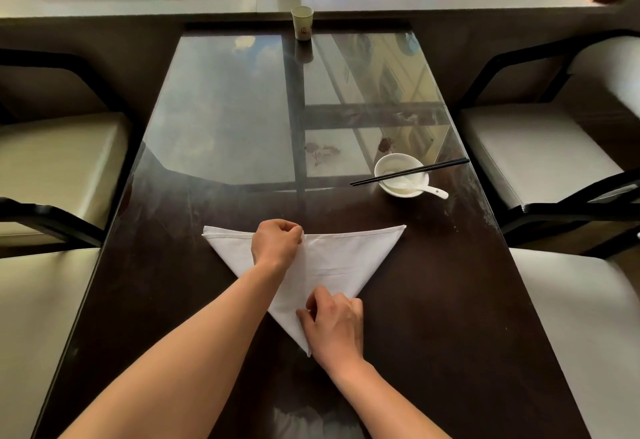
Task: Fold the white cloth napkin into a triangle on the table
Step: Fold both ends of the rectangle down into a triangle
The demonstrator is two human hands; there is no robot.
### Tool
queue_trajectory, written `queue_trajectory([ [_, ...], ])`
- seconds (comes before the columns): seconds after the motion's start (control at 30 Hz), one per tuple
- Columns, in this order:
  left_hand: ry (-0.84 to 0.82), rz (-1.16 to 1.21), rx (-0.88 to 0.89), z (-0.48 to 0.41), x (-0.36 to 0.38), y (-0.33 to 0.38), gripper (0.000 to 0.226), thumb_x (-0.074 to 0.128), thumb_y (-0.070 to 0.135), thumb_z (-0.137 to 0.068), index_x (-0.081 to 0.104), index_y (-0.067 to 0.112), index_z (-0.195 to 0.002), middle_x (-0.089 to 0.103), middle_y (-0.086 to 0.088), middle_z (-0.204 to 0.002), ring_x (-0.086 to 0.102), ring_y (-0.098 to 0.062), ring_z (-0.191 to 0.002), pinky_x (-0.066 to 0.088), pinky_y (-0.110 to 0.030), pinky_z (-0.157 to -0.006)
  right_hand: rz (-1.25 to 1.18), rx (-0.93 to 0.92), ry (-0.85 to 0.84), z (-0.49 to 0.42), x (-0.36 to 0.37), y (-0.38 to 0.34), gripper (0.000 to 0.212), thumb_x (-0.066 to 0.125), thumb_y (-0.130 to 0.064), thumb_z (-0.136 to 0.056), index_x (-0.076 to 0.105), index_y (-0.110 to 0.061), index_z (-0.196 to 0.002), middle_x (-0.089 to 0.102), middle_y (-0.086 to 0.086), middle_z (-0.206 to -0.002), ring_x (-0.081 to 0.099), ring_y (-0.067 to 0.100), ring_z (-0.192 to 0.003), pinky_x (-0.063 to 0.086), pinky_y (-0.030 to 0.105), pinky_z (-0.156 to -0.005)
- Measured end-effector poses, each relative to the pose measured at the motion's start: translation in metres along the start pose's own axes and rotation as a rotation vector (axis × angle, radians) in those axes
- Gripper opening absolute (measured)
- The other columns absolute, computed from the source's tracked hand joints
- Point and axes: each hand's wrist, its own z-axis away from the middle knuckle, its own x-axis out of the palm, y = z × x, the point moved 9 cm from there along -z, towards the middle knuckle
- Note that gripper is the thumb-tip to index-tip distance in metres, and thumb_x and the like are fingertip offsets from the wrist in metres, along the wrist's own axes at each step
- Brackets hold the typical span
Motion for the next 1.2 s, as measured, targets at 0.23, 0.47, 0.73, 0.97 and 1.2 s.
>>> queue_trajectory([
  [0.23, 0.023, -0.425, 0.242, 0.004, -0.012, 0.004, 0.041, 0.059, 0.022, -0.091, 0.062, 0.022, -0.132, 0.06, -0.003, -0.124, 0.062, -0.023, -0.106, 0.05, -0.035, -0.083, 0.022, -0.052, 0.028, 0.003, -0.002, -0.007, 0.019, 0.06, -0.044, -0.093, 0.058, -0.026, -0.09, 0.063, -0.007, -0.082, 0.055, 0.015, -0.078, 0.038, 0.034, -0.085],
  [0.47, -0.03, -0.618, 0.312, -0.001, -0.02, -0.005, 0.026, 0.061, 0.035, -0.095, 0.07, 0.024, -0.117, 0.048, 0.003, -0.106, 0.062, -0.025, -0.09, 0.046, -0.035, -0.073, 0.158, -0.166, 0.047, 0.012, 0.003, -0.019, 0.012, 0.068, -0.034, -0.087, 0.066, -0.024, -0.081, 0.066, -0.007, -0.075, 0.056, 0.017, -0.076, 0.045, 0.035, -0.078],
  [0.73, 0.025, -0.71, 0.438, 0.007, -0.026, -0.005, 0.031, 0.064, 0.03, -0.093, 0.063, 0.023, -0.123, 0.048, -0.003, -0.11, 0.055, -0.024, -0.093, 0.048, -0.038, -0.071, 0.16, -0.179, 0.04, 0.013, 0.005, -0.019, 0.014, 0.063, -0.037, -0.091, 0.069, -0.024, -0.089, 0.069, -0.006, -0.082, 0.056, 0.019, -0.082, 0.041, 0.035, -0.09],
  [0.97, 0.133, -0.782, 0.547, 0.017, -0.039, -0.005, 0.046, 0.069, 0.019, -0.086, 0.061, 0.016, -0.132, 0.055, -0.012, -0.132, 0.047, -0.032, -0.128, 0.038, -0.048, -0.099, 0.175, -0.158, -0.012, 0.014, 0.01, -0.016, 0.016, 0.06, -0.038, -0.094, 0.07, -0.026, -0.097, 0.07, -0.006, -0.085, 0.057, 0.016, -0.091, 0.025, 0.038, -0.115],
  [1.2, 0.151, -0.626, 0.348, -0.019, -0.101, -0.031, 0.052, 0.054, 0.009, -0.092, 0.051, 0.011, -0.144, 0.05, -0.009, -0.149, 0.036, -0.029, -0.144, 0.034, -0.052, -0.11, 0.162, -0.145, -0.031, 0.015, 0.012, -0.013, 0.016, 0.057, -0.038, -0.095, 0.069, -0.028, -0.096, 0.071, -0.007, -0.085, 0.057, 0.015, -0.091, 0.025, 0.037, -0.116],
])
